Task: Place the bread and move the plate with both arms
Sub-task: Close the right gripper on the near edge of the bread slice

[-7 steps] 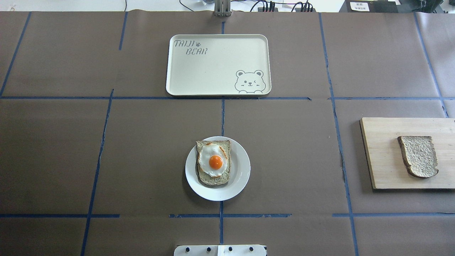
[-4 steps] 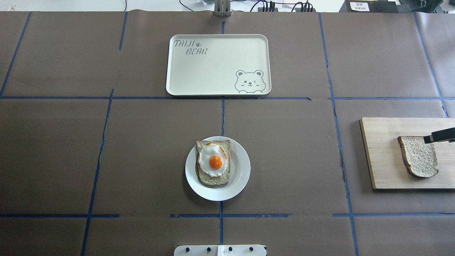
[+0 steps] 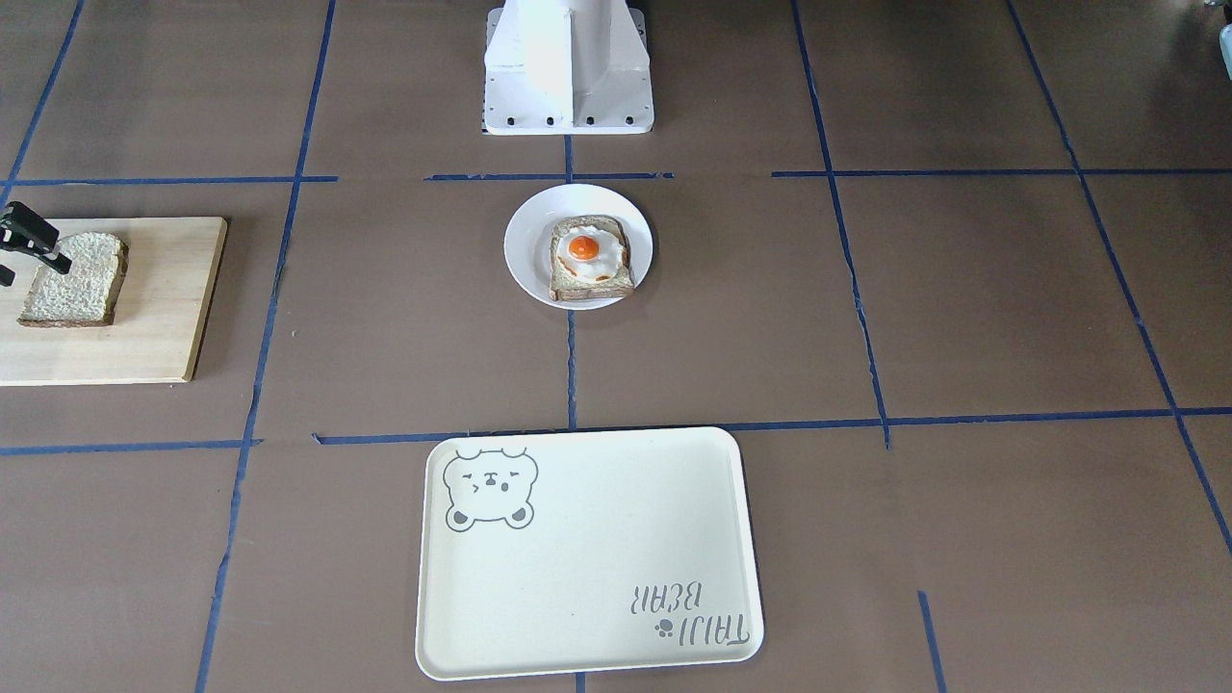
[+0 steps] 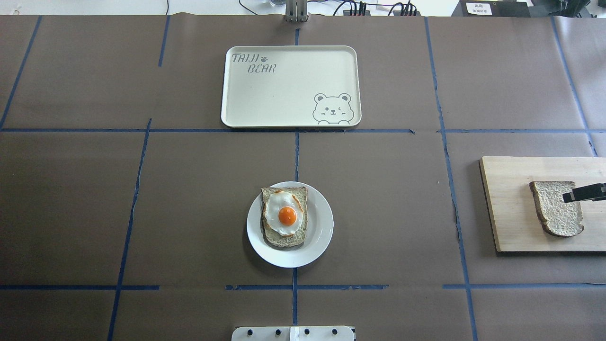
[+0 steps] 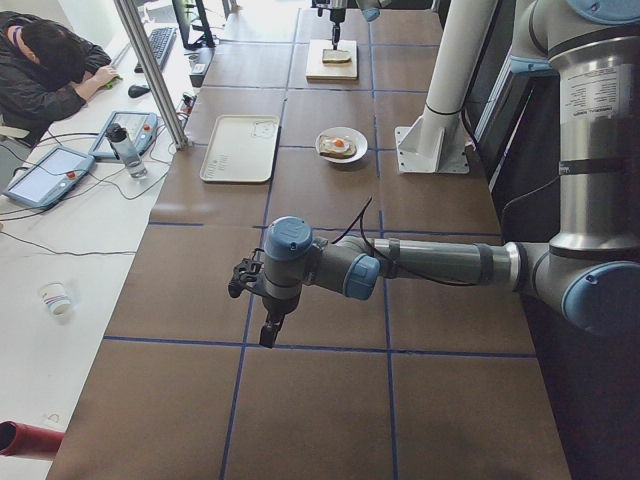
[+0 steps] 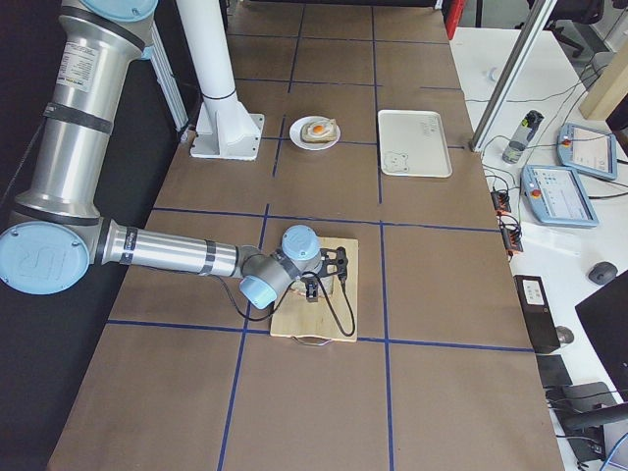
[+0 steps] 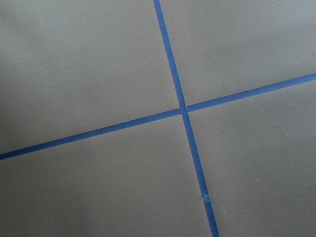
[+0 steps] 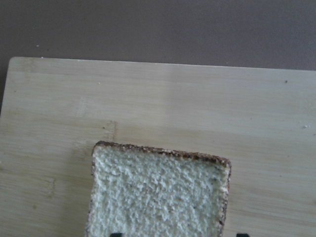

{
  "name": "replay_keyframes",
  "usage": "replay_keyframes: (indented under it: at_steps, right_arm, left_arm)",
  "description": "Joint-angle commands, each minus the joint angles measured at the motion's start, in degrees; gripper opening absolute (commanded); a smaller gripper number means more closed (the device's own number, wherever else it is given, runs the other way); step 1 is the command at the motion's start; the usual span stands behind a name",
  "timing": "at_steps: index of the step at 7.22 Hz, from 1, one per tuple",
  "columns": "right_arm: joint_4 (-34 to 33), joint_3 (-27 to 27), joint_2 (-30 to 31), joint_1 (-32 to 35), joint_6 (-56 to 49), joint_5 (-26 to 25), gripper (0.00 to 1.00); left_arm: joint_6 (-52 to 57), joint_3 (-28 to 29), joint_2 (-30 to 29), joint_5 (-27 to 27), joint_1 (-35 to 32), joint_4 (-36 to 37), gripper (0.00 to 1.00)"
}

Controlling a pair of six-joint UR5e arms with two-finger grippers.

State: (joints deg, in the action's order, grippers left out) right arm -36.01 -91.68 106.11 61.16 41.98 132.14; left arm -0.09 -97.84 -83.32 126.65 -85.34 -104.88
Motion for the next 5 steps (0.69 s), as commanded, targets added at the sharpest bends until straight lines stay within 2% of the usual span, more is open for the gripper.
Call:
replay_keyframes:
  at_steps: [1, 5]
  right_arm:
    - [0.3, 0.2, 0.6, -1.7, 0.0, -0.1, 0.77]
    - [0.3, 0.7, 0.7, -3.5, 0.0, -0.2, 0.72]
  left_arm:
    - [0.0, 0.0, 0.0, 0.0, 0.0, -0.1, 1.0]
    - [0.0, 0.1, 0.0, -0.1, 0.0, -0.1, 1.0]
